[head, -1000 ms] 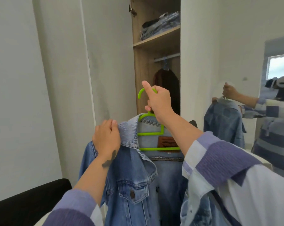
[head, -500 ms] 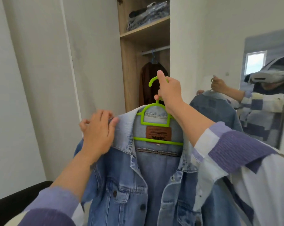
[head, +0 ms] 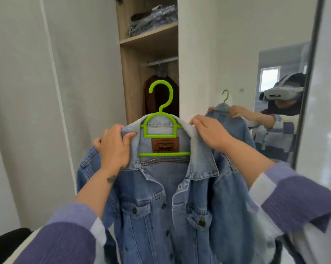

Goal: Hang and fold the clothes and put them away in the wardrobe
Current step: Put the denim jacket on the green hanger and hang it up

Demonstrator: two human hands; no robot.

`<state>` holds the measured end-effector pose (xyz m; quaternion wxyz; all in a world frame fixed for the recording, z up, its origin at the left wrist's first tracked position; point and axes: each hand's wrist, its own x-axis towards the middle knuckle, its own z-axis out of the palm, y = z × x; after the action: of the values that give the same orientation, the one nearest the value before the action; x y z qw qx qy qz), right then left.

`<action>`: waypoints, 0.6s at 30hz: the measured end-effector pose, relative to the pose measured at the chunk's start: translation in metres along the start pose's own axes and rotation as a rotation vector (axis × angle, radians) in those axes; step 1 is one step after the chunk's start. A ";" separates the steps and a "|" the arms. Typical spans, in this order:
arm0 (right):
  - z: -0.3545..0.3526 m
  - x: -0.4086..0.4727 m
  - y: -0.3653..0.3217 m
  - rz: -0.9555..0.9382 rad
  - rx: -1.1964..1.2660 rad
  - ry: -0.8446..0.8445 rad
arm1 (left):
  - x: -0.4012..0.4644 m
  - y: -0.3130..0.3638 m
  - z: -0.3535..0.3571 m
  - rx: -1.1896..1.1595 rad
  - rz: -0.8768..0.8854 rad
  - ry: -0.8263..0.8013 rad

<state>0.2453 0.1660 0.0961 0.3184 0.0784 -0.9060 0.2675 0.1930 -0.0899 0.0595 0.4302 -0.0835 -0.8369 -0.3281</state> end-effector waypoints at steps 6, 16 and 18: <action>-0.021 -0.041 0.061 0.043 -0.053 0.015 | 0.014 0.023 0.020 0.027 0.024 0.015; -0.066 -0.043 0.051 0.339 0.652 -0.459 | 0.020 0.035 0.059 0.015 -0.012 -0.110; -0.076 -0.040 0.047 0.346 0.761 -0.563 | 0.031 0.041 0.071 -0.007 0.001 -0.148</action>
<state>0.3025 0.2451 0.1004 -0.0385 0.1067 -0.7947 0.5964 0.1440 -0.0190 0.0736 0.3669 -0.1096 -0.8652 -0.3237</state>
